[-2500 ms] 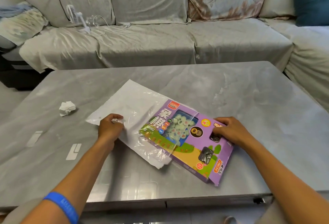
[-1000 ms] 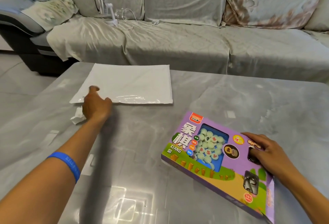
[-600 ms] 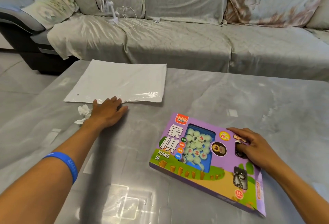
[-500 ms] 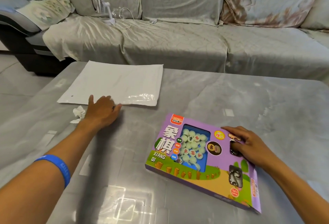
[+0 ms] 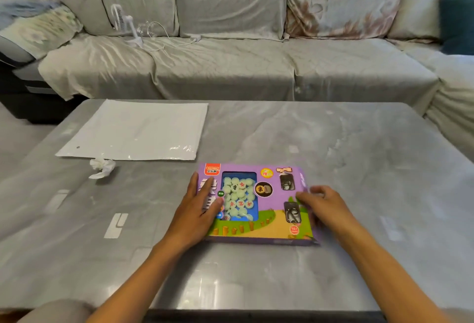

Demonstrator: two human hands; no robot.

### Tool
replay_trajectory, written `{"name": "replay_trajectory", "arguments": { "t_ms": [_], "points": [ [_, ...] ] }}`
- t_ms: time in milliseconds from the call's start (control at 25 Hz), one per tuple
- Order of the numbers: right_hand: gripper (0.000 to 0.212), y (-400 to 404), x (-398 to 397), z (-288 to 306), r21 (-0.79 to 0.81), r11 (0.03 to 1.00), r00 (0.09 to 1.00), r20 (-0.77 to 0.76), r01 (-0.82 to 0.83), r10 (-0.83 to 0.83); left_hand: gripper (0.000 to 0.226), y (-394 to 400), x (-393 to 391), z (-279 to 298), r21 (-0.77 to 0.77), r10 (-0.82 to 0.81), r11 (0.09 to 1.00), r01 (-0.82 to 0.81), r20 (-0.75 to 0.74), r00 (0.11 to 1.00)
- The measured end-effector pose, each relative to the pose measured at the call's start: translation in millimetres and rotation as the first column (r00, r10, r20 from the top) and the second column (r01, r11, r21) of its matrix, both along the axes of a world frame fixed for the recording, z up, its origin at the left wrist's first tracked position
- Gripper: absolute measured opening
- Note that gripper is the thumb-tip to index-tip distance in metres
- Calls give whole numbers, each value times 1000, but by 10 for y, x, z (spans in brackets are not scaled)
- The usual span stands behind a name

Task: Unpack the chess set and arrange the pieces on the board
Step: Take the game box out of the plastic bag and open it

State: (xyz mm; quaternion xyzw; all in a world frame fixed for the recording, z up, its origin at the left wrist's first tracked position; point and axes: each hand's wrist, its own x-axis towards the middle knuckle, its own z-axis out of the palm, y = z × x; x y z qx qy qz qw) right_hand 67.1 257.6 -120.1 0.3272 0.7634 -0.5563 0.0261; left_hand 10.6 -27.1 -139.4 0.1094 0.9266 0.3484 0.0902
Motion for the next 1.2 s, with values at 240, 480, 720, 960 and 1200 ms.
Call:
{"name": "replay_trajectory", "arguments": {
  "t_ms": [240, 480, 720, 960, 1200],
  "points": [
    [24, 50, 184, 358, -523, 851, 941, -262, 49, -216, 61, 2, 222, 47, 29, 48, 998, -47, -29, 998],
    [21, -133, 183, 205, -7, 1000, 973, -229, -22, 19, 59, 3, 245, 54, 74, 68, 995, -65, -35, 997],
    [28, -117, 189, 65, 577, 764, 944, 40, -289, 327, 58, -4, 248, 33, 76, 71, 995, -68, -40, 997],
    [32, 161, 249, 51, 675, 713, 977, 60, -190, 204, 58, -32, 229, -21, 95, 75, 993, -71, -40, 996],
    [35, 917, 590, 52, 702, 711, 998, 16, 36, -67, 54, -117, 175, -66, 75, 62, 996, -57, -68, 996]
  ]
}}
